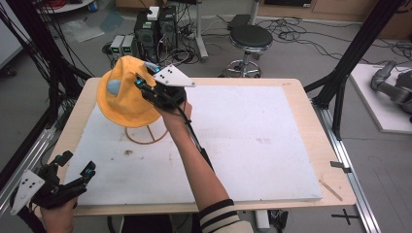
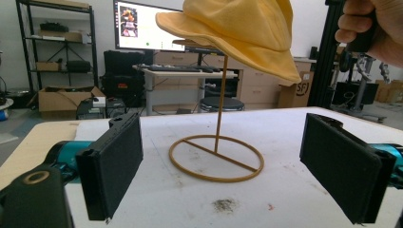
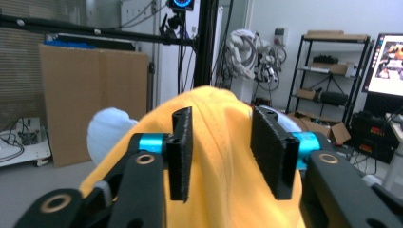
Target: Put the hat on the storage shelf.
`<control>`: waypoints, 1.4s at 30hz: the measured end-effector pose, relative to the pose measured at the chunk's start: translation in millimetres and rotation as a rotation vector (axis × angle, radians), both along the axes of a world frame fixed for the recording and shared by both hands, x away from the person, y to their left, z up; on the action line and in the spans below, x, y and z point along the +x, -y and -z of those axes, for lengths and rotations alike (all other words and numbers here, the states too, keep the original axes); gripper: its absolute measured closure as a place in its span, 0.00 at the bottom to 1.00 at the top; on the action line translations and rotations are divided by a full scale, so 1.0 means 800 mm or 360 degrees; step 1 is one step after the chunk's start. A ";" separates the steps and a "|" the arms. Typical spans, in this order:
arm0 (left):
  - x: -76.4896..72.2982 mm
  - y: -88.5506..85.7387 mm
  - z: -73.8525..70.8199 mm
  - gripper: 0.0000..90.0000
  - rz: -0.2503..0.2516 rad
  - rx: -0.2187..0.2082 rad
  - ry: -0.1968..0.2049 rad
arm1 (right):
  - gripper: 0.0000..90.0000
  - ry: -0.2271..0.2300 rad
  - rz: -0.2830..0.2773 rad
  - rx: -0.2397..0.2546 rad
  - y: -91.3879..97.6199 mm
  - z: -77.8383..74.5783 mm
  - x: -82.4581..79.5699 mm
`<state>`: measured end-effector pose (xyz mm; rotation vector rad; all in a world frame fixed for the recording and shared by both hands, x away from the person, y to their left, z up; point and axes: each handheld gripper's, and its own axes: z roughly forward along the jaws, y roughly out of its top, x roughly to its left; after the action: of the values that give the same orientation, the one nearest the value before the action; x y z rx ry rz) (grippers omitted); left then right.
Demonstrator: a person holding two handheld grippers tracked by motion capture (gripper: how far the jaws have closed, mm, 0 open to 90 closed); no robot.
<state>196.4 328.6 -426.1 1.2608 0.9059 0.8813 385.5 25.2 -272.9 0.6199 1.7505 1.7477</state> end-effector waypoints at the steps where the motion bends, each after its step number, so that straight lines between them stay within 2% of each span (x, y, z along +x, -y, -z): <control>1: 0.000 0.000 0.000 0.16 0.0000 -0.0001 -0.0001 | 0.63 0.0008 0.0001 0.0007 0.001 -0.001 -0.001; 3: 0.000 0.000 0.000 0.16 0.0001 -0.0006 0.0003 | 0.57 0.0034 0.0014 0.0021 0.003 -0.004 -0.003; 5: 0.000 -0.001 0.000 0.16 0.0000 -0.0001 0.0002 | 0.45 0.0077 0.0055 0.0051 0.010 -0.009 -0.008; 8: 0.000 -0.002 0.001 0.16 -0.0003 -0.0006 0.0005 | 0.39 0.0098 0.0073 0.0066 0.018 -0.013 -0.011; 11: 0.001 -0.003 0.001 0.16 0.0005 -0.0012 0.0004 | 0.33 0.0144 0.0127 0.0071 0.037 -0.021 -0.017; 14: 0.002 -0.001 0.001 0.16 0.0011 -0.0010 -0.0001 | 0.27 0.0203 0.0200 0.0068 0.065 -0.030 -0.022; 15: 0.002 0.000 0.001 0.16 0.0012 -0.0016 0.0001 | 0.24 0.0209 0.0237 0.0079 0.086 -0.035 -0.026; 16: 0.002 0.001 0.001 0.16 0.0019 -0.0007 0.0002 | 0.24 0.0209 0.0237 0.0079 0.086 -0.035 -0.026; 17: 0.003 0.002 0.001 0.16 0.0021 -0.0010 0.0005 | 0.22 0.0227 0.0274 0.0084 0.107 -0.039 -0.033; 19: 0.003 0.004 0.001 0.16 0.0023 -0.0004 -0.0003 | 0.21 0.0236 0.0282 0.0081 0.115 -0.039 -0.035; 21: 0.004 0.005 0.002 0.15 0.0022 -0.0001 -0.0010 | 0.14 0.0213 0.0304 0.0030 0.146 -0.039 -0.044; 22: 0.004 0.005 0.002 0.15 0.0025 0.0003 -0.0014 | 0.14 0.0213 0.0304 0.0030 0.146 -0.039 -0.044; 23: 0.005 0.006 0.002 0.15 0.0024 0.0000 -0.0015 | 0.13 0.0196 0.0315 -0.0002 0.165 -0.039 -0.049; 24: 0.005 0.007 0.002 0.15 0.0024 0.0001 -0.0014 | 0.13 0.0196 0.0315 -0.0002 0.165 -0.039 -0.049; 26: 0.006 0.007 0.003 0.14 0.0027 0.0011 -0.0015 | 0.13 0.0202 0.0338 -0.0009 0.184 -0.039 -0.056; 27: 0.007 0.008 0.003 0.14 0.0026 0.0001 -0.0015 | 0.13 0.0207 0.0352 -0.0009 0.203 -0.039 -0.063; 29: 0.008 0.008 0.002 0.13 0.0029 0.0006 -0.0021 | 0.13 0.0213 0.0361 -0.0011 0.209 -0.039 -0.065; 31: 0.009 0.011 0.002 0.13 0.0030 0.0000 -0.0019 | 0.13 0.0217 0.0392 -0.0035 0.235 -0.038 -0.077; 32: 0.010 0.011 0.002 0.13 0.0036 0.0009 -0.0022 | 0.13 0.0217 0.0392 -0.0035 0.235 -0.038 -0.077; 33: 0.010 0.012 0.002 0.13 0.0038 0.0011 -0.0023 | 0.13 0.0216 0.0405 -0.0042 0.250 -0.037 -0.083; 34: 0.011 0.014 0.002 0.13 0.0042 0.0009 -0.0020 | 0.13 0.0216 0.0405 -0.0042 0.250 -0.037 -0.083; 37: 0.014 0.020 0.001 0.13 0.0050 0.0017 -0.0024 | 0.13 0.0181 0.0429 -0.0028 0.279 -0.031 -0.092; 38: 0.014 0.020 0.001 0.13 0.0050 0.0017 -0.0024 | 0.13 0.0181 0.0429 -0.0028 0.279 -0.031 -0.092; 39: 0.015 0.021 0.002 0.13 0.0054 0.0020 -0.0026 | 0.13 0.0174 0.0449 -0.0019 0.294 -0.028 -0.096; 42: 0.018 0.023 0.001 0.13 0.0059 0.0025 -0.0029 | 0.13 0.0169 0.0460 -0.0002 0.307 -0.024 -0.100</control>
<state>210.6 309.9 -427.2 1.2972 0.8889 0.8504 305.6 -220.3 -253.3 0.7266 1.5070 1.5505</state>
